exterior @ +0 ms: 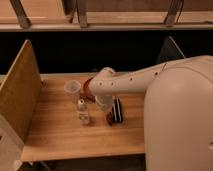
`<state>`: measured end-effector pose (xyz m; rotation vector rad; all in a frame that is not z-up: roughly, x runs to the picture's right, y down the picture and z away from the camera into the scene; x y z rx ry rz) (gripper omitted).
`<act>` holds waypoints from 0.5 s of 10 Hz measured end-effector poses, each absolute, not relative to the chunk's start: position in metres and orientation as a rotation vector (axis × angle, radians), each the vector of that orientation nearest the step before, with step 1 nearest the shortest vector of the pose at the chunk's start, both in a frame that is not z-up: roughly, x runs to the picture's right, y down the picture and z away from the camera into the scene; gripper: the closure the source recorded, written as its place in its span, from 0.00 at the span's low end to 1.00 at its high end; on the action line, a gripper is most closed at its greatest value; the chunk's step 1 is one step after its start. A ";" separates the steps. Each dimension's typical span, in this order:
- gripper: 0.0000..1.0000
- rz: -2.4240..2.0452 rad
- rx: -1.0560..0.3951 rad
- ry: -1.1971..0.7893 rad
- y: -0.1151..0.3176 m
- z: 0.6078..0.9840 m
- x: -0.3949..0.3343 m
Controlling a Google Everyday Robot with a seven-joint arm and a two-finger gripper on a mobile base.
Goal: Knock the bottle over
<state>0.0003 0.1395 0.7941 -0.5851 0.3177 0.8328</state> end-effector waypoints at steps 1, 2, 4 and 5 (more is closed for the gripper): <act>1.00 0.812 -0.605 0.318 0.155 0.790 -0.007; 1.00 0.791 -0.626 0.312 0.168 0.786 -0.017; 1.00 0.735 -0.683 0.275 0.191 0.780 -0.049; 1.00 0.690 -0.713 0.247 0.201 0.777 -0.069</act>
